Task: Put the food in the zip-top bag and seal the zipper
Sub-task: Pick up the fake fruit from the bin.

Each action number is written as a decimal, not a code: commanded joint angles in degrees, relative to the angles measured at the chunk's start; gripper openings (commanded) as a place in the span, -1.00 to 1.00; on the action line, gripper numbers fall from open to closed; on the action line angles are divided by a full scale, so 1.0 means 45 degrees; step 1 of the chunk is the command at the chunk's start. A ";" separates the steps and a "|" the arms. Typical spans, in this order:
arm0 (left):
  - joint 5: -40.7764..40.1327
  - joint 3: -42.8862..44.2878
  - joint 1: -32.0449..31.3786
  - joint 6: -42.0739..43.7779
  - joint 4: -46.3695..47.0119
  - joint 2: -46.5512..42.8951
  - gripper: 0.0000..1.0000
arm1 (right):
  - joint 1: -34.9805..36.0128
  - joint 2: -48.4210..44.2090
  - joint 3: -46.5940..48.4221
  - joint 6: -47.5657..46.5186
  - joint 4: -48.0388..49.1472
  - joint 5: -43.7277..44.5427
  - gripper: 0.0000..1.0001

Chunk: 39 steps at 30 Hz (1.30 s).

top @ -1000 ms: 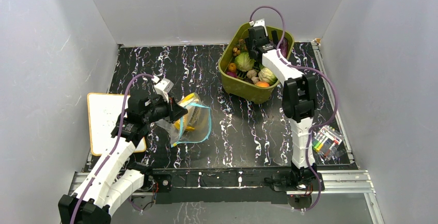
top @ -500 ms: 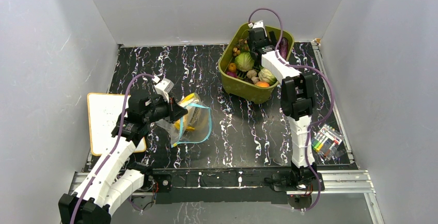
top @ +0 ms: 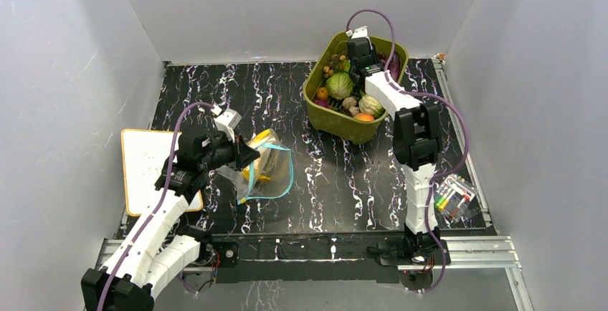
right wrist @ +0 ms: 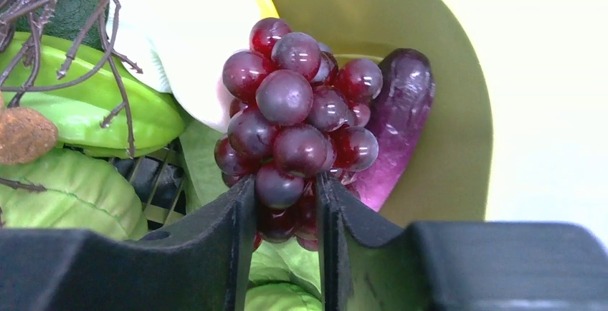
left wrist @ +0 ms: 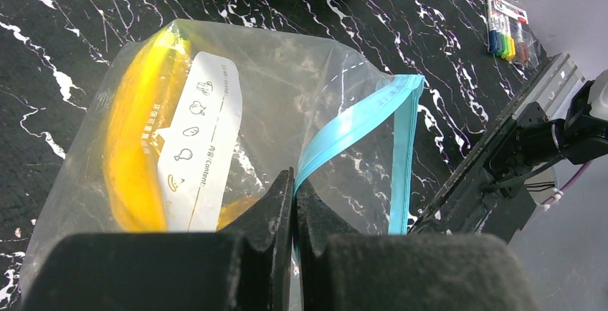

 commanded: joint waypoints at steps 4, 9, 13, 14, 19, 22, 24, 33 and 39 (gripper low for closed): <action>-0.0161 0.0268 -0.0051 0.0169 -0.0055 -0.0178 -1.00 | -0.0193 -0.1883 -0.0838 0.0386 0.0436 -0.0028 -0.58; -0.0254 0.0251 -0.0037 0.0155 -0.0055 -0.0207 -1.00 | -0.0193 -0.2440 -0.1110 0.0967 -0.0106 -0.0566 -0.82; -0.0355 0.0236 -0.0055 0.0157 -0.0054 -0.0216 -1.00 | -0.0159 -0.3030 -0.1334 0.1426 -0.0486 -0.1144 -0.89; -0.0383 0.0250 -0.0039 0.0148 -0.0069 -0.0216 -1.00 | -0.0136 -0.3194 -0.1356 0.1522 -0.0616 -0.1175 -0.90; -0.0498 0.0208 -0.0039 -0.0097 -0.0001 -0.0242 -1.00 | 0.0000 -0.4137 -0.1448 0.2124 -0.1388 -0.1382 -0.94; -0.0726 0.0311 -0.0047 -0.0682 0.0008 -0.0239 -1.00 | 0.0079 -0.4791 -0.1462 0.2604 -0.1939 -0.1476 -0.99; -0.0790 0.0581 -0.0050 -0.1002 -0.0156 -0.0200 -1.00 | 0.0168 -0.5376 -0.1534 0.2801 -0.2276 -0.1668 -1.00; -0.1037 0.2461 -0.0048 -0.1782 -0.1202 0.0523 -1.00 | 0.0720 -0.8015 -0.1887 0.4278 -0.3446 -0.3831 -1.00; -0.0841 0.3006 -0.0037 -0.2388 -0.1049 0.0686 -1.00 | 0.1252 -0.9654 -0.2191 0.5052 -0.3934 -0.5132 -1.00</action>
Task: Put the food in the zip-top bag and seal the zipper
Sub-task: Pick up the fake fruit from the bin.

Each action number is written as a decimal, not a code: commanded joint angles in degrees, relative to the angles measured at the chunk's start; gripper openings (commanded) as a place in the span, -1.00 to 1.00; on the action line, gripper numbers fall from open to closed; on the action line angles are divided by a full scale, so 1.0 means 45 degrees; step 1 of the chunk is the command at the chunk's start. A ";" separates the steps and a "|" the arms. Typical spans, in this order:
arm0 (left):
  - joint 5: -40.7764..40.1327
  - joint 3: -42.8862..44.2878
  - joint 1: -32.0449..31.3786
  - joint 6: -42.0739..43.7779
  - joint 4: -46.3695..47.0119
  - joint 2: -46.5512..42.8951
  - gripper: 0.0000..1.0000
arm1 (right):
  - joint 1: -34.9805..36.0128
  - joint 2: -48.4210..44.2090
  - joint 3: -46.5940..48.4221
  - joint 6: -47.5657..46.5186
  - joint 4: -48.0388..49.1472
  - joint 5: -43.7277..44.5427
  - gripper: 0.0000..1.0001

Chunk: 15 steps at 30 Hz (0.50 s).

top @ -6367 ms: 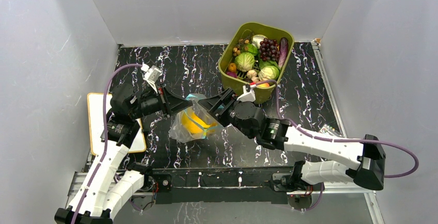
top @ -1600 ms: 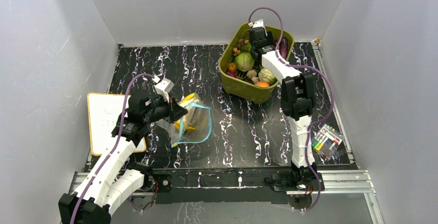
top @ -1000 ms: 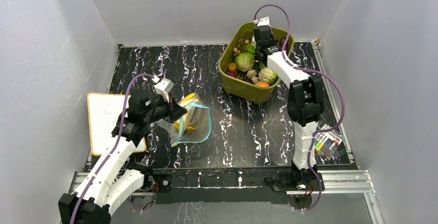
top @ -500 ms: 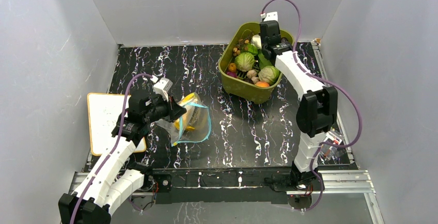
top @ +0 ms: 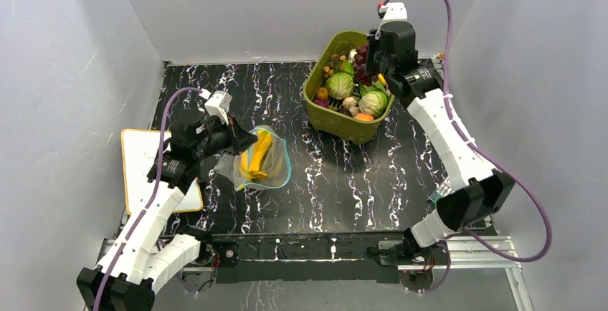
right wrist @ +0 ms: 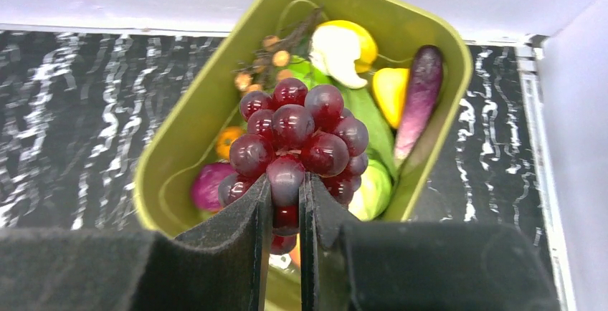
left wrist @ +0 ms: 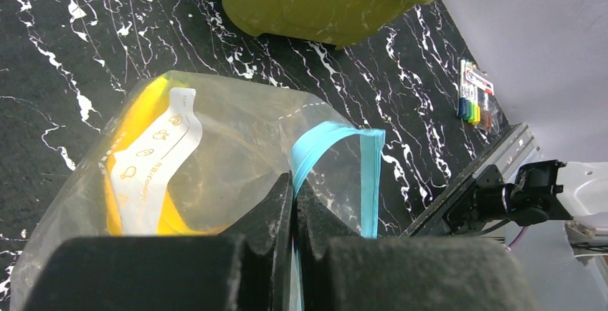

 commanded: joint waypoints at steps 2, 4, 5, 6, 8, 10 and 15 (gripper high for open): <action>0.0176 0.0826 -0.0049 -0.0806 -0.0146 0.0130 -1.00 | 0.0497 -0.1772 -0.0252 0.0985 0.0083 -0.2107 -1.00; 0.0299 0.0977 -0.0049 -0.0964 -0.0179 0.0216 -1.00 | 0.0590 -0.2183 -0.0370 0.1218 0.0100 -0.3371 -1.00; 0.0396 0.1027 -0.0053 -0.0979 -0.0164 0.0237 -1.00 | 0.0647 -0.2363 -0.0430 0.1433 0.0096 -0.3760 -1.00; 0.0421 0.1056 -0.0051 -0.0981 -0.0162 0.0224 -1.00 | 0.0737 -0.2586 -0.0535 0.1625 0.0130 -0.4128 -1.00; 0.0280 0.1107 -0.0047 -0.0981 -0.0224 0.0226 -1.00 | 0.1074 -0.3046 -0.0867 0.1985 0.0320 -0.4756 -1.00; 0.0098 0.1209 -0.0039 -0.1005 -0.0338 0.0322 -1.00 | 0.1562 -0.3501 -0.1243 0.2321 0.0595 -0.5190 -1.00; 0.0156 0.1539 -0.0037 -0.1795 -0.0143 0.0708 -1.00 | 0.2423 -0.4351 -0.1997 0.3189 0.1373 -0.6085 -1.00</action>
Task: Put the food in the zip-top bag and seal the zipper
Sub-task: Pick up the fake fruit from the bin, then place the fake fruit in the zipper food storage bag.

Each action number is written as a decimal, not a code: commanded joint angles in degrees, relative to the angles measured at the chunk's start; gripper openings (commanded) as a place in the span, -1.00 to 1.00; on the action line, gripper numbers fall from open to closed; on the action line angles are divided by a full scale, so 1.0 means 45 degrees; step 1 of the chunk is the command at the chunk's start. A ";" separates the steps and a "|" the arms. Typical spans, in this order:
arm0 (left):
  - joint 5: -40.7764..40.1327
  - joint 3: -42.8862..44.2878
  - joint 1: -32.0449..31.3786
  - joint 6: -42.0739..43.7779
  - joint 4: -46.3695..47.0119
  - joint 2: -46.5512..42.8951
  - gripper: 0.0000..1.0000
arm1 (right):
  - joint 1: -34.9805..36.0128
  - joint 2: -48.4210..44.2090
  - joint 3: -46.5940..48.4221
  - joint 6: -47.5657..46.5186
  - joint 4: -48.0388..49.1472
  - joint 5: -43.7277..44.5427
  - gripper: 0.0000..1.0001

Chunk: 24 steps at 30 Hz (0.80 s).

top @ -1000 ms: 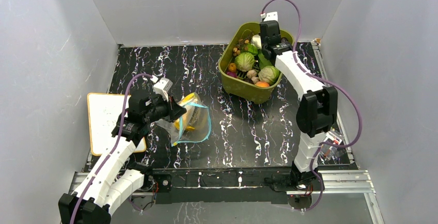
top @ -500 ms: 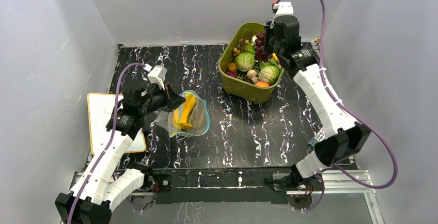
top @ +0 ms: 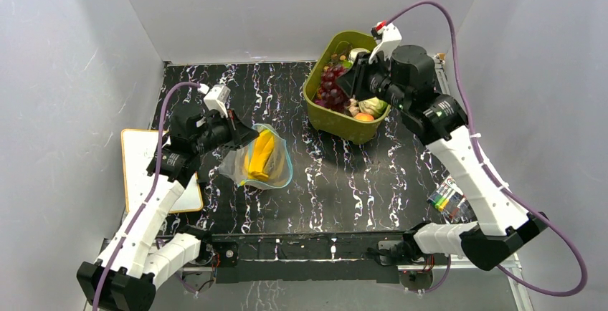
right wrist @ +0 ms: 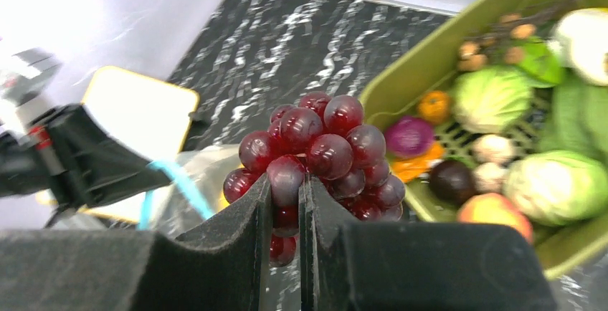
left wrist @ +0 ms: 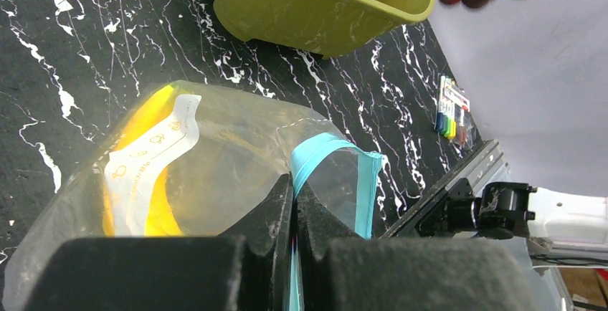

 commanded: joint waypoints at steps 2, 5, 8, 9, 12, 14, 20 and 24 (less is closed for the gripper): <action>0.0198 0.0799 -0.0042 -0.1227 0.0433 0.0323 -1.00 | 0.0775 -0.0973 -0.0532 0.1421 0.1930 -0.1788 -1.00; 0.0038 0.0912 -0.0047 -0.1976 0.0720 0.0537 -1.00 | 0.1142 -0.1391 -0.1242 0.2160 0.2854 -0.2232 -1.00; -0.0058 0.0914 -0.0037 -0.2603 0.1189 0.0779 -1.00 | 0.1525 -0.1669 -0.1954 0.2866 0.3806 -0.2367 -1.00; -0.0040 0.0945 -0.0037 -0.2709 0.1339 0.0873 -1.00 | 0.1649 -0.1700 -0.2140 0.3083 0.4105 -0.2434 -1.00; -0.0055 0.1030 -0.0050 -0.2908 0.1604 0.1185 -1.00 | 0.2156 -0.1710 -0.2753 0.3881 0.5222 -0.2697 -1.00; -0.0124 0.1110 -0.0044 -0.2944 0.1665 0.1366 -1.00 | 0.2618 -0.1669 -0.3062 0.4297 0.5769 -0.2774 -1.00; -0.0319 0.1361 -0.0039 -0.2458 0.1312 0.1692 -1.00 | 0.3866 -0.1596 -0.3947 0.4838 0.7006 -0.2091 -1.00; -0.0181 0.1395 -0.0048 -0.2377 0.1168 0.1732 -1.00 | 0.4425 -0.1434 -0.4904 0.5250 0.8028 -0.1850 -1.00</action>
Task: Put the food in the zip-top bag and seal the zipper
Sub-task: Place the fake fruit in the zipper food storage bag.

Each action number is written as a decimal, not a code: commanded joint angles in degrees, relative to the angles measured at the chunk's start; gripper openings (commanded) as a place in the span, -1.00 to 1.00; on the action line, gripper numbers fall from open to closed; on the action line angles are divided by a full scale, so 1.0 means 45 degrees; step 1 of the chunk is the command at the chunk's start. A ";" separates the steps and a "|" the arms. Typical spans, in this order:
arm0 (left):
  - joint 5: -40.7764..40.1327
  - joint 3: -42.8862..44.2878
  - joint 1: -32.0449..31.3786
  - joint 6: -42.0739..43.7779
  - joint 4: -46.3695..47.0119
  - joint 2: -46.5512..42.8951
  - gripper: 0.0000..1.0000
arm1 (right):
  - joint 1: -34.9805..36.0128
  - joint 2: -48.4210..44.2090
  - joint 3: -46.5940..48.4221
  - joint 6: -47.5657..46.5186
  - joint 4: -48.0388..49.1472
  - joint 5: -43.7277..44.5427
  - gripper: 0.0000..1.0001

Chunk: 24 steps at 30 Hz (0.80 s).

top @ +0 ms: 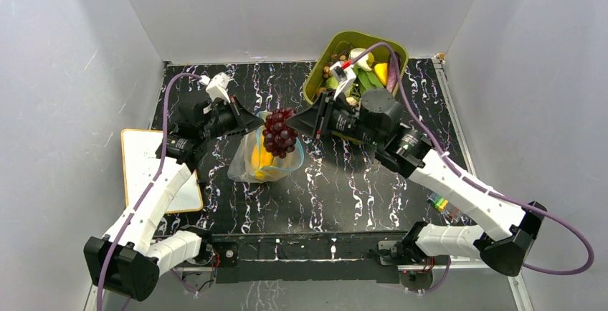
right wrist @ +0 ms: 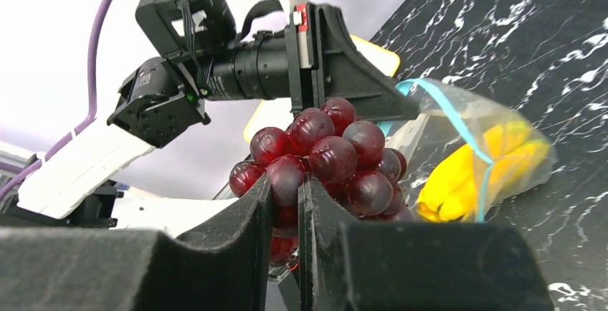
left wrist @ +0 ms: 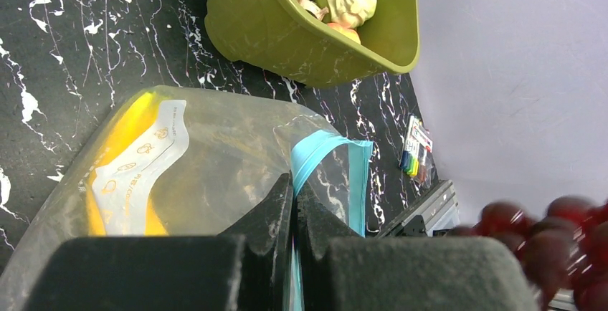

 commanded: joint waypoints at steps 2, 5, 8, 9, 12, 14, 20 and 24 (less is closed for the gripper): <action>0.0250 0.0492 -0.0050 0.0045 0.0108 -0.0157 -1.00 | 0.0671 0.0166 -0.0937 0.0799 0.2763 0.0457 -1.00; 0.0768 0.0543 -0.0042 -0.0059 0.0066 -0.0062 -1.00 | 0.0891 0.0541 -0.1580 0.0931 0.3276 0.0490 -1.00; 0.1240 0.0619 -0.0046 -0.0031 -0.0083 0.0046 -1.00 | 0.0931 0.0792 -0.1996 0.0596 0.3068 0.1172 -1.00; 0.1327 0.0620 -0.0043 0.0019 -0.0120 0.0050 -1.00 | 0.0931 0.0810 -0.2168 0.0468 0.3104 0.1346 -1.00; 0.1439 0.0620 -0.0045 0.0022 -0.0095 -0.0059 -1.00 | 0.0931 0.1051 -0.2427 0.0344 0.3095 0.1597 -1.00; 0.1514 0.0663 -0.0052 -0.0029 -0.0068 -0.0101 -1.00 | 0.0922 0.1311 -0.2442 0.0371 0.3146 0.1408 -1.00; 0.1651 0.0631 -0.0053 -0.0140 0.0062 -0.0345 -1.00 | 0.1045 0.2088 -0.2273 0.0295 0.3044 0.1601 -1.00; 0.1541 0.0286 -0.0055 -0.0096 0.0313 -0.0724 -1.00 | 0.1080 0.2542 -0.1897 -0.0312 0.1837 0.2913 -0.74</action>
